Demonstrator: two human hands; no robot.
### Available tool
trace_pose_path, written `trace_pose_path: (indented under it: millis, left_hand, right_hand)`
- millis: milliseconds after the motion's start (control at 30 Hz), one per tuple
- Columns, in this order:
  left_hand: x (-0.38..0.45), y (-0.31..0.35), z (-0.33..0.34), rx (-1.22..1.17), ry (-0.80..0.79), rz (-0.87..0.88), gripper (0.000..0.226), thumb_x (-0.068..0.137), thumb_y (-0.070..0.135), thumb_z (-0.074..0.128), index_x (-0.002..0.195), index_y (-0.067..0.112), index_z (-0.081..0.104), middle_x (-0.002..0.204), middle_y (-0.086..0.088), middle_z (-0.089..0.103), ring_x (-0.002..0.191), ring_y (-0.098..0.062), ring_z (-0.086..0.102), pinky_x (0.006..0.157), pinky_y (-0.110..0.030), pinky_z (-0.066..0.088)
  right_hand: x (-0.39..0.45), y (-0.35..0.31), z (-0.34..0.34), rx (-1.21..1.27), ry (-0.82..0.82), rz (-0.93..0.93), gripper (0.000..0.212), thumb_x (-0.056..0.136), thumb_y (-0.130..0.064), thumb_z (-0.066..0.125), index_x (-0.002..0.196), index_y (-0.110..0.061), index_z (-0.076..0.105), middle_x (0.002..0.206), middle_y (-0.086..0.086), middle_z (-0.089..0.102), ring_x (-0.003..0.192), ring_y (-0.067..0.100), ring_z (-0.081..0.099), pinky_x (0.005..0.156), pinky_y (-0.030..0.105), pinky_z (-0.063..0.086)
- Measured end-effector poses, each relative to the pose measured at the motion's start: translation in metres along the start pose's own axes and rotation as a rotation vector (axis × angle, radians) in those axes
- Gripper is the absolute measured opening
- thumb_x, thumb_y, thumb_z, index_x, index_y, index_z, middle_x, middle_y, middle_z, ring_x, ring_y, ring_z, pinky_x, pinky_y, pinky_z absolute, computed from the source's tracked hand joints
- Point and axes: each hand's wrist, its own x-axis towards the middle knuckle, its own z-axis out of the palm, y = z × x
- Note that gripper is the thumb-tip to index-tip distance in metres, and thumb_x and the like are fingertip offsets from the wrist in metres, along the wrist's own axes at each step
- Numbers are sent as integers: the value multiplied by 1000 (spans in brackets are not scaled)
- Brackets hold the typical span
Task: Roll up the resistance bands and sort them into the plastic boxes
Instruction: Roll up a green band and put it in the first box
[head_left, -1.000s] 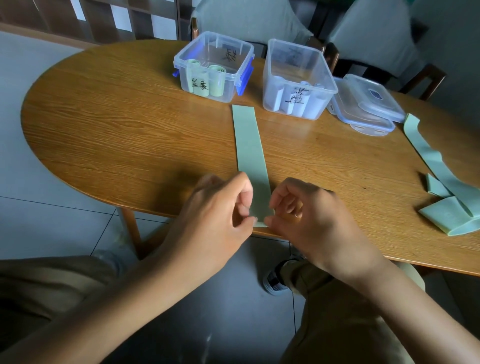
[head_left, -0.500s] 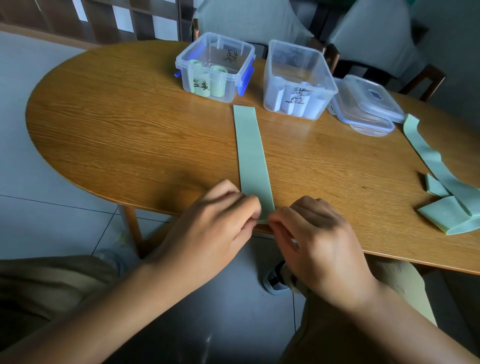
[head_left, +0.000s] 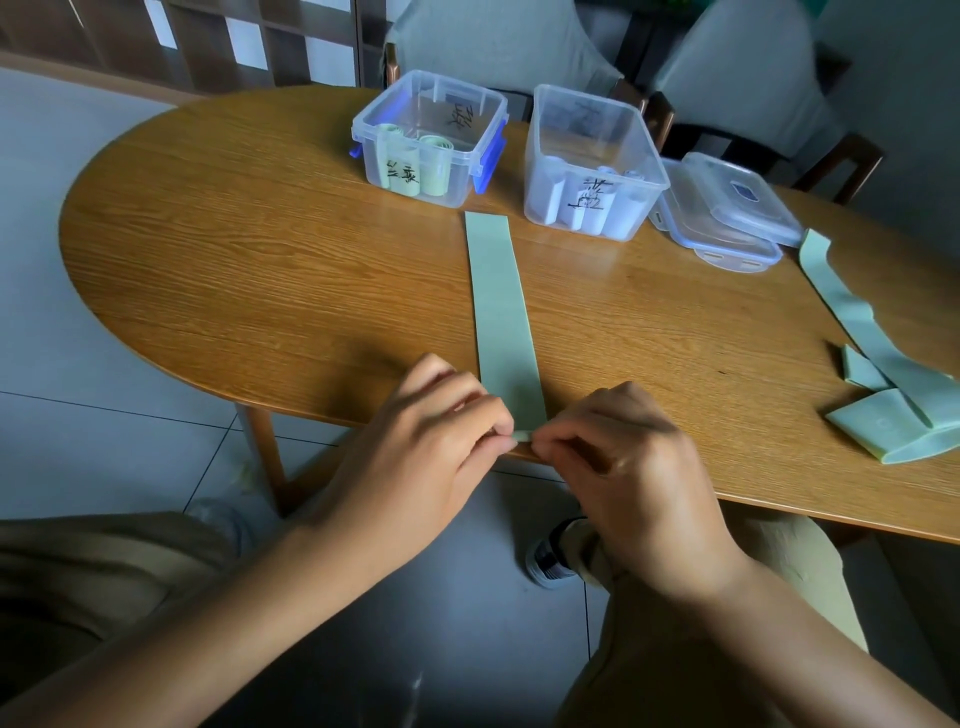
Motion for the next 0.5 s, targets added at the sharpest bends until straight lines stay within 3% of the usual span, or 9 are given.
trace_pose_path:
  millis: [100,300,500]
  left_hand:
    - [0,2,1,-2,4,-95,11,88,23,75,82,17,68,94,7,61,97,-18,46,83,-32,43]
    - [2,12,0,-12,-23,-250,12,86,31,72,81,21,67,142,3,50,121,-21,38,99,-34,40]
    - [5,19,-1,58,29,-257,16,83,24,76,71,17,68,146,-2,52,124,-29,39,101,-38,41]
  right_hand:
    - [2,-2,3,30,-17,111,3,84,-25,78,85,-22,76,93,-15,65,92,14,52,73,33,47]
    - [4,-9,9,3,-25,236,5,88,-27,74,86,-23,71,113,-15,61,108,15,45,89,36,47]
    - [14,-11,10,38,-90,348,8,93,-28,67,88,-23,70,132,-12,58,122,13,34,105,35,37]
